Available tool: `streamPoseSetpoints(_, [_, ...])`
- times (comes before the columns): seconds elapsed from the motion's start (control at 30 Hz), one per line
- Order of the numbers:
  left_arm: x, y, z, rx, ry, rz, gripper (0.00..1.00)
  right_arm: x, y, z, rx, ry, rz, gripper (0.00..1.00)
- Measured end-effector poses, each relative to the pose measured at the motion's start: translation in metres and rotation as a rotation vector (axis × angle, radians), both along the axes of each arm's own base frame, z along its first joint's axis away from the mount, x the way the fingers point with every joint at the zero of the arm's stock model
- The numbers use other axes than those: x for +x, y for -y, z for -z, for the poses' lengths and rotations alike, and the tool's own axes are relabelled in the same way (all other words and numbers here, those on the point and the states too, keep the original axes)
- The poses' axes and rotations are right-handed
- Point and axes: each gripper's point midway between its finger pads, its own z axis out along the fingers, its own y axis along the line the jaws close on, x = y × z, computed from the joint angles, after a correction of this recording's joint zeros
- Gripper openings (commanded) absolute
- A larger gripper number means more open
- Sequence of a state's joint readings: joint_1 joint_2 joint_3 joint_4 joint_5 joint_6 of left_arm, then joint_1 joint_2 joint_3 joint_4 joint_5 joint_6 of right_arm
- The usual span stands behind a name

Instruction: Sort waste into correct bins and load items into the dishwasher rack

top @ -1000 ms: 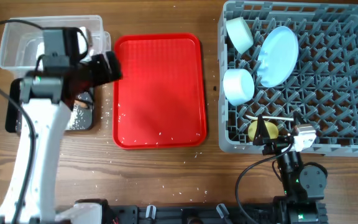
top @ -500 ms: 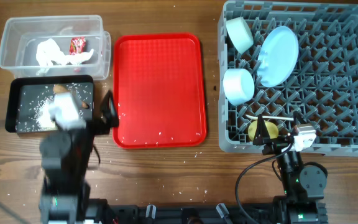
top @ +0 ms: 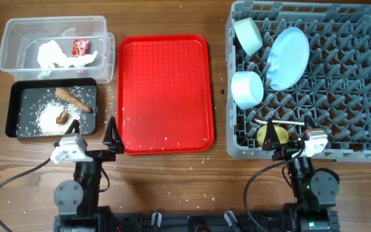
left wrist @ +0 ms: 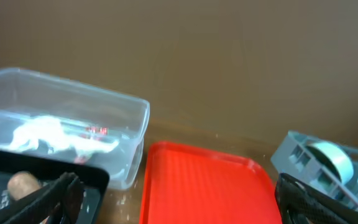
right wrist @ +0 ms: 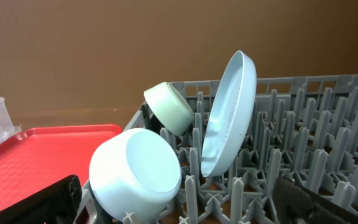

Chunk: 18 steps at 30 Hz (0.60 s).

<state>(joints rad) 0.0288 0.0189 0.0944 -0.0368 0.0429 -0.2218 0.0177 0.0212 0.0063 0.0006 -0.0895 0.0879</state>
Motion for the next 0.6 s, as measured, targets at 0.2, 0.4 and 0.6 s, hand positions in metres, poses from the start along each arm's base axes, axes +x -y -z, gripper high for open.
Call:
streamPoseSetpoints(0.2, [0.003,0.000,-0.002,0.002,0.081,-0.001,1.00,0.000,0.000,0.000,0.000,0.000,0.000,1.00])
streamPoseSetpoints(0.4, [0.005,0.000,0.031,-0.001,-0.043,0.003,1.00,0.000,0.000,0.000,0.000,0.000,0.000,1.00])
streamPoseSetpoints(0.6, [0.005,0.001,0.048,-0.003,-0.111,0.006,1.00,0.000,0.000,0.000,0.000,0.000,0.000,1.00])
